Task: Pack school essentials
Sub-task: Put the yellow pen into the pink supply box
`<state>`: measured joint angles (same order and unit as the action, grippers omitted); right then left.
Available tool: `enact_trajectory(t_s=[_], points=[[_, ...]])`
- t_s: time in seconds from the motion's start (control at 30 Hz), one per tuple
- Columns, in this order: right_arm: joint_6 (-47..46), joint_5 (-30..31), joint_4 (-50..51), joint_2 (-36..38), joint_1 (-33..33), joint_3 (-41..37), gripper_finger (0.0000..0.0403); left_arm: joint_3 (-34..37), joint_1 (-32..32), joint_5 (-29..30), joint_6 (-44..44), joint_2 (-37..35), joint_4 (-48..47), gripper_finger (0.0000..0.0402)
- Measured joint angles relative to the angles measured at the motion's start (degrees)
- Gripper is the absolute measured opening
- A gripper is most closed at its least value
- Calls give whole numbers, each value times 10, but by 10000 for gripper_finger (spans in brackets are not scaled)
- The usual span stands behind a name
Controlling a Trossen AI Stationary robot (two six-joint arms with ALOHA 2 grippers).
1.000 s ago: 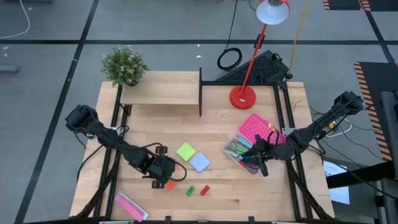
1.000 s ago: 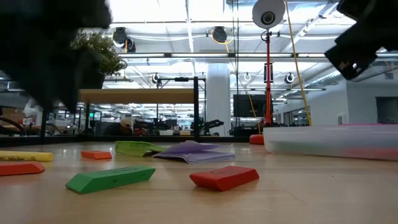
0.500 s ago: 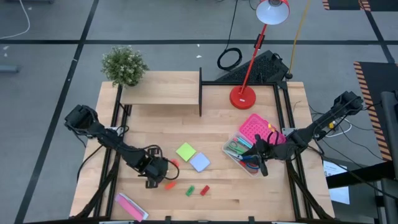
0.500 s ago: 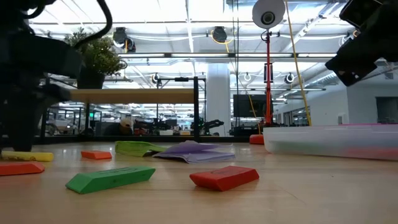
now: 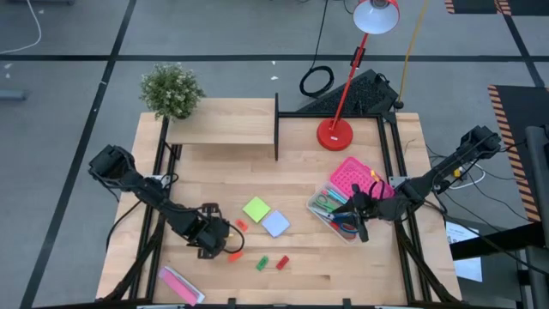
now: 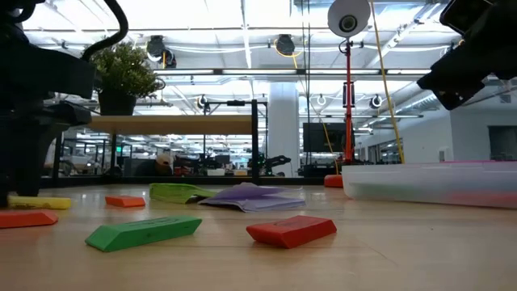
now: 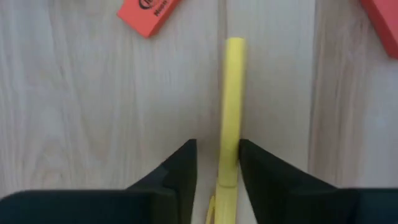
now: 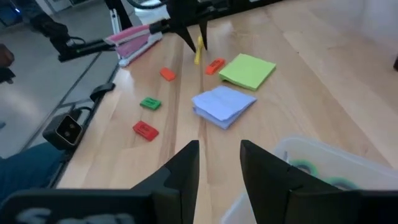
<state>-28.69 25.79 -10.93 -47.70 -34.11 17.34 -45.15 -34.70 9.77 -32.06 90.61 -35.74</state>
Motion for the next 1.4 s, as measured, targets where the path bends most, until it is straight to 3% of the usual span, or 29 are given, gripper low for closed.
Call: enact_trajectory(t_s=[0.33,0.47,0.67,1.07,1.2,1.4], points=[[0,0,-18,0,0,0,112,0,0,-5,-15,0,4,35],[0,1,-18,0,0,0,112,0,0,-5,-15,0,13,35],[10,53,-51,-16,0,0,112,0,1,-10,-12,0,18,55],[69,71,-252,-178,39,0,112,-44,27,-33,13,0,15,47],[69,44,-295,-229,56,5,112,-60,30,-33,32,0,14,48],[108,39,-270,-336,68,106,112,-87,45,-23,56,0,14,48]])
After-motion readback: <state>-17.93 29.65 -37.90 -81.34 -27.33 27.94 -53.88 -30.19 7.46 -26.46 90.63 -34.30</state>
